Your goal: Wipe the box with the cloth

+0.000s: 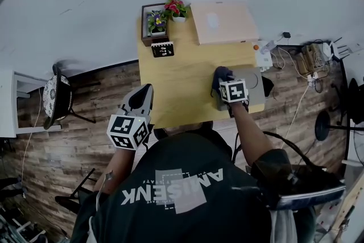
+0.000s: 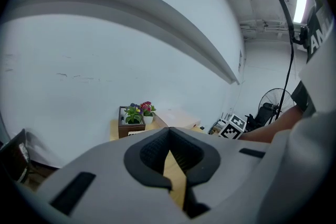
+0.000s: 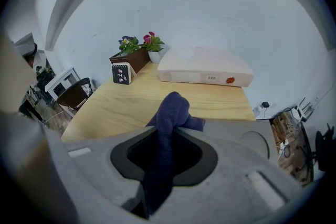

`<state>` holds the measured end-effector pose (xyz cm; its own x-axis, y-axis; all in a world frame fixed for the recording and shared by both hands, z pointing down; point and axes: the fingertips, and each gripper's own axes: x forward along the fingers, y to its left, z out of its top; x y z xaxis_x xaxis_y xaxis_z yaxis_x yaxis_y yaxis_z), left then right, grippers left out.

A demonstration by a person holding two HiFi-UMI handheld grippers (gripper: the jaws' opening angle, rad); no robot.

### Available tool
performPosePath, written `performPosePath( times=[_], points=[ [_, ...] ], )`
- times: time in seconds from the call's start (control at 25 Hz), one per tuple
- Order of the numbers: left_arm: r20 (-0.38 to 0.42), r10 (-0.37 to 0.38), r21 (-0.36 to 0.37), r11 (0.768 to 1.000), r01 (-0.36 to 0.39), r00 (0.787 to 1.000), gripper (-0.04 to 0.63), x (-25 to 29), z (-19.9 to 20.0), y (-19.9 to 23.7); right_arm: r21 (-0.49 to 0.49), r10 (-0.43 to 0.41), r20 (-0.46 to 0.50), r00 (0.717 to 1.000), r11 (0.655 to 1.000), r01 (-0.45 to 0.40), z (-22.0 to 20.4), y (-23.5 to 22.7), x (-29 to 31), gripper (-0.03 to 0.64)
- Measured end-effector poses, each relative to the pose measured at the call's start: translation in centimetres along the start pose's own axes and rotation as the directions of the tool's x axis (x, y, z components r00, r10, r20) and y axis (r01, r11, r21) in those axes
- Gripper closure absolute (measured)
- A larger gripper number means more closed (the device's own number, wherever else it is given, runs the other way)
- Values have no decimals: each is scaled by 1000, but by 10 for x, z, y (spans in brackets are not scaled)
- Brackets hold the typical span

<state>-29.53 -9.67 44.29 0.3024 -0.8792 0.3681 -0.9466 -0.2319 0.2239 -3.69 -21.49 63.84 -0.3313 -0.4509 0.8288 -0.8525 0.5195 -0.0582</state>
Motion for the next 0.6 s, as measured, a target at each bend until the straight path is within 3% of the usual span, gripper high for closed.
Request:
performPosePath(
  times=[0.28,0.48,0.6],
  points=[
    [23,-12,16,1000,12,1000,595,-1,5,-2,-160,39,-15,999,986,-41,3,29,0,546],
    [19,-11,32,999,11,1000,595,0,8,0,-75,137,56,989,988,-132,22,49,-11,546],
    [8,8,74,997,-9,1000,595,4,16,9,-65,237,165,957,971,-229,54,64,-33,546]
  ],
)
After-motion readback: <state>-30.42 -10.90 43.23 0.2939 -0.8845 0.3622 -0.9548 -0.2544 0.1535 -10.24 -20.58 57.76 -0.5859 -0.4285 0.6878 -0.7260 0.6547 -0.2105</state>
